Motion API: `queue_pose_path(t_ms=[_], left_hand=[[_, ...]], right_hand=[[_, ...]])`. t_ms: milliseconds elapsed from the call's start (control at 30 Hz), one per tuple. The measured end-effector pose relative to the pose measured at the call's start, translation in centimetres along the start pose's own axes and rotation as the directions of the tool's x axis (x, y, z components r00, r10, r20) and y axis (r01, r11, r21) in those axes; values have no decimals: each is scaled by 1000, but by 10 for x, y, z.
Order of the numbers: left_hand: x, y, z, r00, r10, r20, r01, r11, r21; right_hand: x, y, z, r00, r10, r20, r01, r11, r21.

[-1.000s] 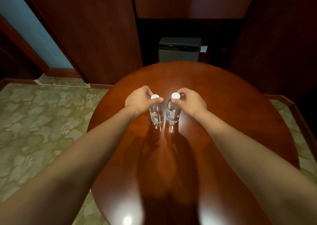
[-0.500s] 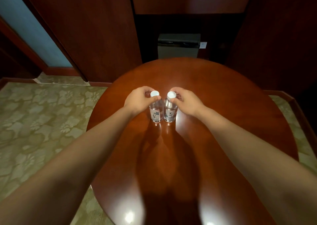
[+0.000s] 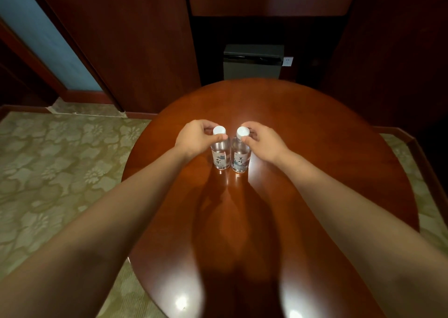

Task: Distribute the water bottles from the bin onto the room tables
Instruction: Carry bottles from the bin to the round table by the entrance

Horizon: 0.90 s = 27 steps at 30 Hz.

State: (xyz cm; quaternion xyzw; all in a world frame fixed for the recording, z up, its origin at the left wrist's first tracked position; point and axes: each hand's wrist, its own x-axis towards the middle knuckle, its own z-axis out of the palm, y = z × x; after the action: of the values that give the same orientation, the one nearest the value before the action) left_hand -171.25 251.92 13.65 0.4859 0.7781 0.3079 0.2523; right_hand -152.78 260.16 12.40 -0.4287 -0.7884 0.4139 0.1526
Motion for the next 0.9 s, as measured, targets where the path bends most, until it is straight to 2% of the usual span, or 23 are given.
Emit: queue_pose_path(t_ms=[233, 400, 500, 700, 900], left_hand=[[-4, -2, 4, 999, -41, -30, 40, 998, -41], [-12, -7, 4, 999, -40, 17, 41, 995, -89], [-22, -6, 6, 997, -41, 65, 46, 996, -77], [-55, -5, 6, 991, 28, 131, -30, 999, 14], [-118, 2, 5, 982, 44, 183, -84, 973, 214]], right_hand=[[-6, 2, 5, 996, 82, 18, -84, 976, 199], [-31, 3, 8, 992, 121, -34, -121, 993, 15], [-49, 8, 15, 985, 160, -63, -162, 986, -27], [-86, 10, 21, 980, 200, -17, -201, 970, -135], [-123, -2, 28, 987, 160, 12, -151, 949, -275]])
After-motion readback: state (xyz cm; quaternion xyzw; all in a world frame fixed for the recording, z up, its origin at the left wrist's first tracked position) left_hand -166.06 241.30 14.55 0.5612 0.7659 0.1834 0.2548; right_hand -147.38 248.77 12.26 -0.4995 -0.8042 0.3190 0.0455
